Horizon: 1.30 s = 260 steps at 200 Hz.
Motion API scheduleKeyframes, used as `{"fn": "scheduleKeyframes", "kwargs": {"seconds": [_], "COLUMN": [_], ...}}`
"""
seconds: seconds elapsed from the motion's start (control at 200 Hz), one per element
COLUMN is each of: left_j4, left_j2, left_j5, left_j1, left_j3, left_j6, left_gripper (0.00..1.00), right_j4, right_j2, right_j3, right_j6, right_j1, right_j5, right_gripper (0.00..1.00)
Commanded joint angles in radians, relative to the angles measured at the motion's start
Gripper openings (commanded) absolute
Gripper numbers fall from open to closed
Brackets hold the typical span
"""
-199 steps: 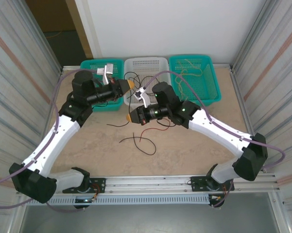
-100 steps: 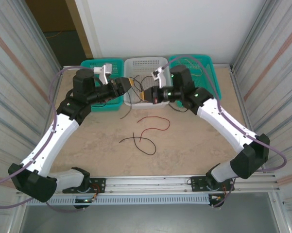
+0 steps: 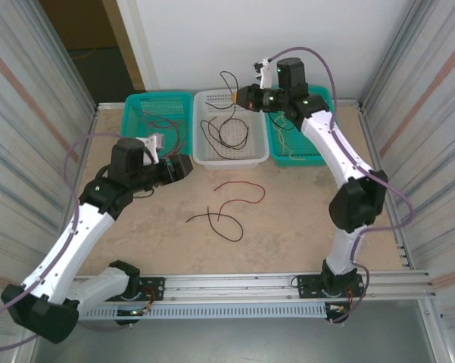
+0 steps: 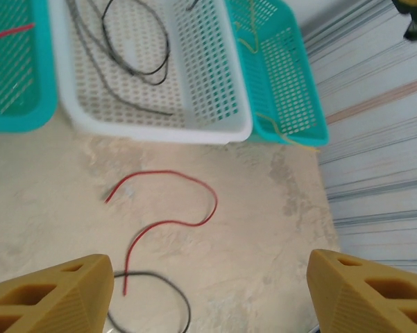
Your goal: Untangle the cables
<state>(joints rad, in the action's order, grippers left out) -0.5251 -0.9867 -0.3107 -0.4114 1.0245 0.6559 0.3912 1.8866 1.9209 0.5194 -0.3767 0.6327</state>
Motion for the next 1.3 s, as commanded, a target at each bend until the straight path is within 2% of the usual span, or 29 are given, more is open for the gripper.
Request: {"fn": "scheduleKeyframes", "kwargs": {"seconds": [0.0,0.075,0.105,0.135,0.326,0.506,0.611,0.802,0.952,1.102,1.217,1.297], "left_j4": [-0.039,-0.038,-0.038,-0.039,-0.079,-0.075,-0.078,-0.089,-0.12,-0.132,-0.117,-0.103], "left_j2": [0.06,0.092,0.1,0.107,0.11,0.085,0.06,0.062,0.1,0.137,0.134,0.12], "left_j5": [0.022,0.006,0.004,0.006,0.028,0.042,0.033,0.019,0.029,0.052,0.041,0.03], "left_j1": [0.009,0.008,0.006,0.005,0.003,0.005,0.005,0.004,0.005,0.005,0.005,0.005], "left_j3": [-0.09,-0.15,-0.175,-0.196,-0.252,-0.227,-0.196,-0.177,-0.172,-0.177,-0.187,-0.189], "left_j6": [0.03,0.063,0.072,0.081,0.094,0.085,0.074,0.064,0.052,0.04,0.043,0.045], "left_gripper": [0.73,0.7,0.7,0.68,0.62,0.6,0.59,0.57,0.57,0.58,0.58,0.57], "right_j4": [0.113,0.149,0.148,0.132,0.059,0.169,0.202,0.271,0.281,0.294,0.306,0.318], "right_j2": [0.094,0.124,0.117,0.103,-0.111,-0.274,-0.307,-0.198,-0.096,-0.007,0.024,0.044], "right_j3": [0.055,0.052,0.029,-0.006,-0.331,-0.58,-0.699,-0.735,-0.716,-0.702,-0.679,-0.662], "right_j6": [-0.016,-0.009,-0.006,-0.005,-0.032,-0.101,-0.097,-0.117,-0.146,-0.151,-0.155,-0.161], "right_j1": [0.005,0.008,0.006,0.001,-0.085,-0.245,-0.322,-0.409,-0.457,-0.481,-0.492,-0.499], "right_j5": [-0.071,-0.097,-0.104,-0.109,-0.199,-0.389,-0.438,-0.473,-0.451,-0.479,-0.513,-0.529], "right_gripper": [0.14,0.37,0.6,0.63,0.59,0.57,0.6,0.55,0.5,0.39,0.35,0.25]}}
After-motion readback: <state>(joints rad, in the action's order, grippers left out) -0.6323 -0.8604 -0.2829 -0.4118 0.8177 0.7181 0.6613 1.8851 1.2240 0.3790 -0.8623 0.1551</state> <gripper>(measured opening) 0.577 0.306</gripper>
